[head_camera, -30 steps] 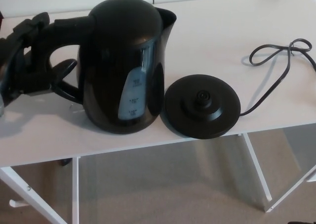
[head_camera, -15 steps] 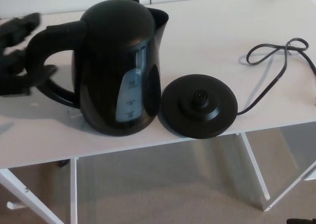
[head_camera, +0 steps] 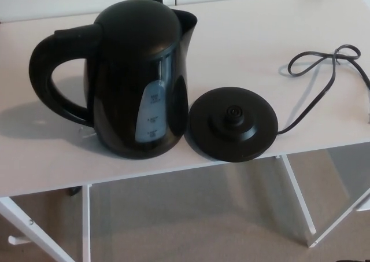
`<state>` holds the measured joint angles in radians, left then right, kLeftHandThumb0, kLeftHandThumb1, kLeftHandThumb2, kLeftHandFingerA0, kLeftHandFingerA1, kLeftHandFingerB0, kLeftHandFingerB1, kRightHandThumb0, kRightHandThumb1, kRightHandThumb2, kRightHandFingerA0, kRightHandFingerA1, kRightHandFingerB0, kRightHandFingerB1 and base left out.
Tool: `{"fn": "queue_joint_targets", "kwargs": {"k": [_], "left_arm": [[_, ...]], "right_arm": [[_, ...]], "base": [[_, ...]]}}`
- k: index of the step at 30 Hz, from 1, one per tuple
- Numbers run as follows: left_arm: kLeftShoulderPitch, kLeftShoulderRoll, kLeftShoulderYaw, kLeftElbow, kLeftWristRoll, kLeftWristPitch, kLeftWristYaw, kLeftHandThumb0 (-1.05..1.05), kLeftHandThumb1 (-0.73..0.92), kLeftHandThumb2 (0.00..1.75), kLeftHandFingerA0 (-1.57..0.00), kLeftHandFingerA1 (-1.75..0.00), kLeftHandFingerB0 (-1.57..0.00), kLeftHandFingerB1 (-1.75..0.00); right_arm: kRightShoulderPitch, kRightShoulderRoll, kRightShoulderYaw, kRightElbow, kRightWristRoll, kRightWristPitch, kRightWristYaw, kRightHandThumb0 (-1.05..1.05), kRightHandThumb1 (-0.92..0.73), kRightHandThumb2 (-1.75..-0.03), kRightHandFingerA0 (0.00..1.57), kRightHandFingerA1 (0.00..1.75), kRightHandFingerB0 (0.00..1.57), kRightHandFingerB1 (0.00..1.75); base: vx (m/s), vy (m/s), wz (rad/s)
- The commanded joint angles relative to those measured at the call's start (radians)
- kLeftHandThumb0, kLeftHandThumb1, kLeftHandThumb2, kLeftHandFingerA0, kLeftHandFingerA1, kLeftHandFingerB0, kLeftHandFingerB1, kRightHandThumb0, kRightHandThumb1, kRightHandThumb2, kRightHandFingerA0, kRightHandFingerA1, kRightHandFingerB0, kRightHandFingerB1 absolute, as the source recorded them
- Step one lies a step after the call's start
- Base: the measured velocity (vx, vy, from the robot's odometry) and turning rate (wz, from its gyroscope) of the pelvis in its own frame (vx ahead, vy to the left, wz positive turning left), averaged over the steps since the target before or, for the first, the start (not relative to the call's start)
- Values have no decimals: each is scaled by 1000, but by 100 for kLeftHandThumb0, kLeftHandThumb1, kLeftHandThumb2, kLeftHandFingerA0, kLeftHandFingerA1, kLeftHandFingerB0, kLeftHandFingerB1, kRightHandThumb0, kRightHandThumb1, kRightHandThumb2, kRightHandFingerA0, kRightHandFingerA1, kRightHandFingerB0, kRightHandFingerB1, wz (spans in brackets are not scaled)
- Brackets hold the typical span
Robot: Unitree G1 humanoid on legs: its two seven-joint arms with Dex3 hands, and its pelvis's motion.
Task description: The robot walk towards a table in front and uses its left hand to pick up the pot from the base and places it on the table
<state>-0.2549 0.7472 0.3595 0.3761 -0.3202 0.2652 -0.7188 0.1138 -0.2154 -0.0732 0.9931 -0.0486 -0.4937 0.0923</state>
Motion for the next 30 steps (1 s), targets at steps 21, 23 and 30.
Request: {"fn": "queue_joint_targets", "kwargs": {"k": [21,23,30], "left_arm": [[431,-313,20,636,141,-294,94,-78,46,78,0,-1,-5,-4],[379,-329,-32,675,160,-295,120,-77,47,80,0,-5,-7,-1],[295,-412,-119,714,201,-362,312,-80,50,84,0,0,-4,-5]], "right_arm": [[29,-10,-17,80,0,-11,-43,-58,-65,-60,71,58,55,39],[28,-13,-21,82,-1,-16,-43,-59,-65,-60,65,57,51,37],[46,-14,-13,81,-19,-36,-44,-62,-53,-93,58,66,40,52]], "base": [[-2,0,1],[0,0,0],[0,0,0]]}}
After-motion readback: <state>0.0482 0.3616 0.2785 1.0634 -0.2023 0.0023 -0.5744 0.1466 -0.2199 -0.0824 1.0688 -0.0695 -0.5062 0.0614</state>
